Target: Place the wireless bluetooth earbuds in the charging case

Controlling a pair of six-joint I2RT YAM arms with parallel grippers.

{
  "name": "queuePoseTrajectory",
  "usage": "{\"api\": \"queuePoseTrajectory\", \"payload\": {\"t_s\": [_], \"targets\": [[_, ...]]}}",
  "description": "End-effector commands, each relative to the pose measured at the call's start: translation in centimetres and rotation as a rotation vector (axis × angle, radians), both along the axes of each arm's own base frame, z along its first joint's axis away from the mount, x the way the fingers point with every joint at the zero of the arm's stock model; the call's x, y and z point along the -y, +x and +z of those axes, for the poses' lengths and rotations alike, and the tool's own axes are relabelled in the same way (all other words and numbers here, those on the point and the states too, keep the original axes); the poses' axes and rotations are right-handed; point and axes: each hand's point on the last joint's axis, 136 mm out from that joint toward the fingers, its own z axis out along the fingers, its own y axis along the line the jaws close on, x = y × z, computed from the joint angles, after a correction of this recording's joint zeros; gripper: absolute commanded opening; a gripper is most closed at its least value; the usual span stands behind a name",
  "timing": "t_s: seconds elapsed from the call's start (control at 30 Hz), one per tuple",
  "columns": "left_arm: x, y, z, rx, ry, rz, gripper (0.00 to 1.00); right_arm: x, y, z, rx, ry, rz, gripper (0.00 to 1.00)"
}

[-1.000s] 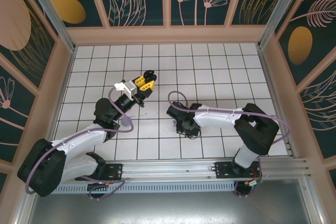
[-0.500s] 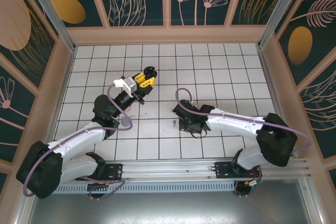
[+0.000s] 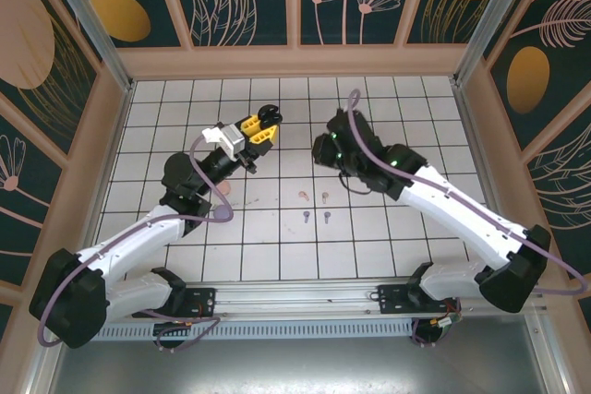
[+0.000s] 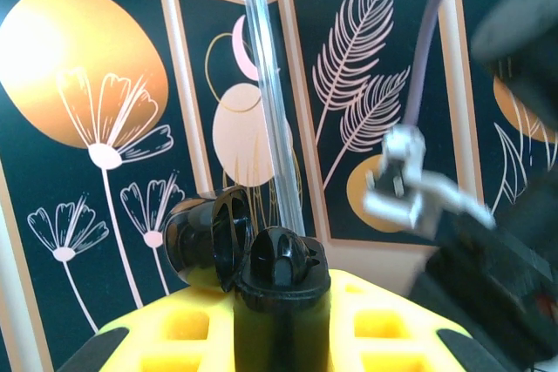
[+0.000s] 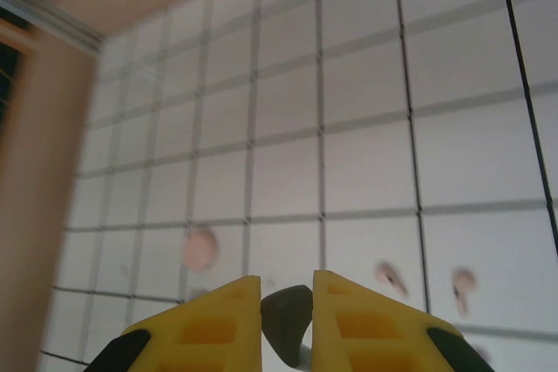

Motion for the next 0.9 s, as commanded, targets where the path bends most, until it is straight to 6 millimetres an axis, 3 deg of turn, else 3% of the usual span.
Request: {"api": "queuePoseTrajectory", "payload": {"t_s": [0.0, 0.13, 0.33, 0.87], "targets": [[0.9, -0.2, 0.4, 0.045, 0.038, -0.028, 0.00, 0.2, 1.4, 5.1, 0.128, -0.022, 0.023, 0.17], [1.4, 0.2, -0.3, 0.037, 0.062, -0.038, 0.00, -0.2, 2.3, 9.5, 0.213, 0.000, 0.036, 0.17], [2.0, 0.7, -1.1, 0.018, 0.071, -0.051, 0.00, -1.5, 2.6, 12.6, 0.271, 0.047, 0.079, 0.17], [2.3, 1.3, -0.9, 0.001, 0.032, -0.063, 0.00, -5.1, 1.4, 11.6, 0.293, 0.116, 0.193, 0.18]]}}
